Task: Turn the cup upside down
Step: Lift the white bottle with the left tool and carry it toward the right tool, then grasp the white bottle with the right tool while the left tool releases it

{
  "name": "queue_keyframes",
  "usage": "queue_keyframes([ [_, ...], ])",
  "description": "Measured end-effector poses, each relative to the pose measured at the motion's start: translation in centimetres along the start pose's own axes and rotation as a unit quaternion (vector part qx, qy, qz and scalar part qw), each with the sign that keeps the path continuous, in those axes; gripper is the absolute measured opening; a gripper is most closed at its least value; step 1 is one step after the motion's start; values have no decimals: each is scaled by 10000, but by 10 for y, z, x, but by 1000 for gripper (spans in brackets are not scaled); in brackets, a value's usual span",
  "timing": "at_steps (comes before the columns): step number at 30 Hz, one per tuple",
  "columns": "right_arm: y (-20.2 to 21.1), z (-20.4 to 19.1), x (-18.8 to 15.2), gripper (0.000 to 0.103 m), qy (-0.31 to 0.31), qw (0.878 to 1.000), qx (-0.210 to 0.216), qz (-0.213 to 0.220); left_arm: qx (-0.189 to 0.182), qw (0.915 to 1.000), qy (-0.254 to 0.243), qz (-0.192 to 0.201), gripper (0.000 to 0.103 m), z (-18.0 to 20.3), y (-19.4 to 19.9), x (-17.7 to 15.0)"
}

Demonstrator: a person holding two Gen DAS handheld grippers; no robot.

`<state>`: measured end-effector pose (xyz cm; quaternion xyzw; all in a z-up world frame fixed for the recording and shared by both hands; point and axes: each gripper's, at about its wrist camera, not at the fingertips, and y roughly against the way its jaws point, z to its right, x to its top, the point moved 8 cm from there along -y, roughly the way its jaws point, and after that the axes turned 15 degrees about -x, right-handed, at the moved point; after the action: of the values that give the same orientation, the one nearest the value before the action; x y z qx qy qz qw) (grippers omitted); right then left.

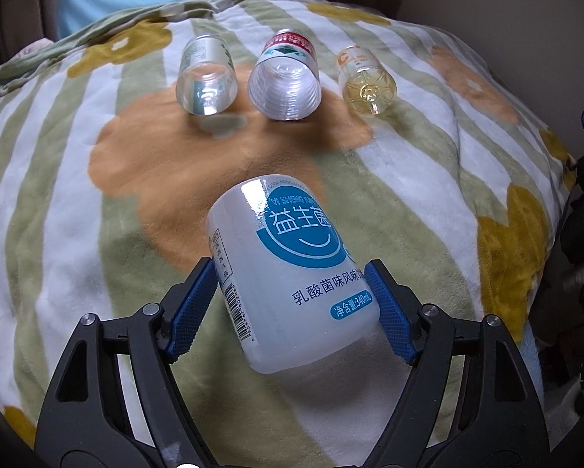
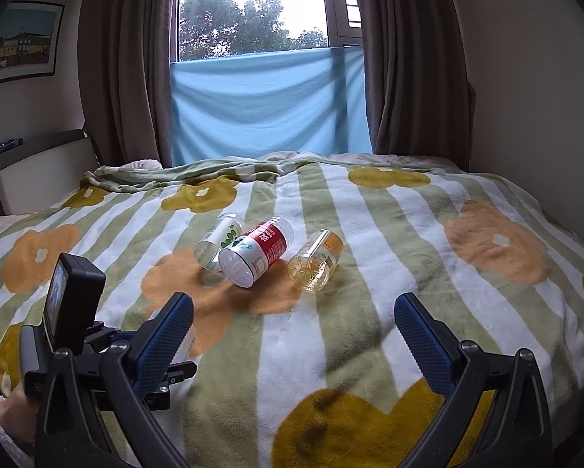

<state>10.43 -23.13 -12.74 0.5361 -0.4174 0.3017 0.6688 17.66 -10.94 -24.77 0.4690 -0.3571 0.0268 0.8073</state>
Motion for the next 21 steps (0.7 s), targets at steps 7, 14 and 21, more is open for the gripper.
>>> queue_keyframes([
  [7,-2,-7,5,103,-88,9980,509,-370,417,9983,-286,276,100,3,34,1],
  [14,-27,-62,24,103,336,9572,2035,-2031,893,9931,135,753,101,-24,101,-11],
  [21,-80,-136,-34,103,292,8678,2326,-4381,1058,9882,300,1068,101,-40,139,-33],
])
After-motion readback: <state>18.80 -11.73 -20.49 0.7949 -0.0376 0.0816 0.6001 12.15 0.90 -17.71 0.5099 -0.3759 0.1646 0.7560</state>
